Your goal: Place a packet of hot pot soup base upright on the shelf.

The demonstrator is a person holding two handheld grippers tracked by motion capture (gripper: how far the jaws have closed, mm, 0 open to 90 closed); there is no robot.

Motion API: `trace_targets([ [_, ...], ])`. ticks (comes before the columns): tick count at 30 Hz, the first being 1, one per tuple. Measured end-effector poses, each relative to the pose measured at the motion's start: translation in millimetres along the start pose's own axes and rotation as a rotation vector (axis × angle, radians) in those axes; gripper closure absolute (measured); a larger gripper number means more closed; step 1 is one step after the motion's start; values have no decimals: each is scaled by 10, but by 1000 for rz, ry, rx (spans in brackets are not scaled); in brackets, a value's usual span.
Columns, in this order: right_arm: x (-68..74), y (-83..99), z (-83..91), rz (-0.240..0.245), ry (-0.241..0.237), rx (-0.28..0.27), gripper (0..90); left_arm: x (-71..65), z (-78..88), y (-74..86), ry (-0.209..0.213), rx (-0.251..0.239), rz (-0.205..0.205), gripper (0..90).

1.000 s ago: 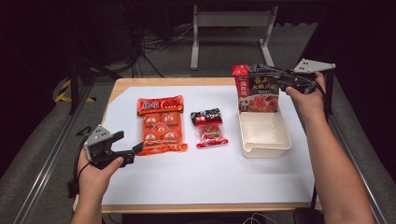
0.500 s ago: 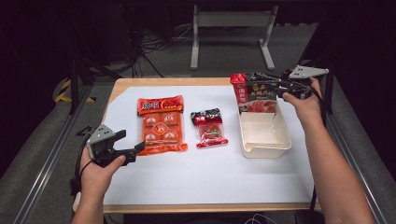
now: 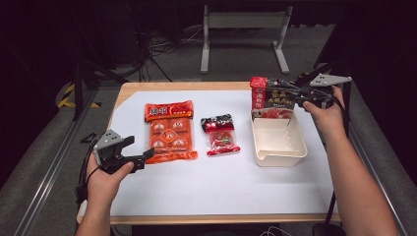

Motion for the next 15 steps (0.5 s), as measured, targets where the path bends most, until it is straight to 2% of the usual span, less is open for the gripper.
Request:
trace_targets([
  [8, 12, 36, 46, -8, 17, 10, 720, 0, -64, -27, 15, 9, -1, 140],
  [15, -19, 51, 186, -59, 46, -13, 542, 29, -109, -54, 20, 13, -3, 140],
])
Point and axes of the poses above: each handheld gripper's, and its own axes: z roughly backward along the jaws, y roughly out of its underside, x roughly to its left, the point moved 3 cm from there along -z, roughly forward along the jaws, and after that the axes turned 9 degrees about y, right-handed, at the moved point
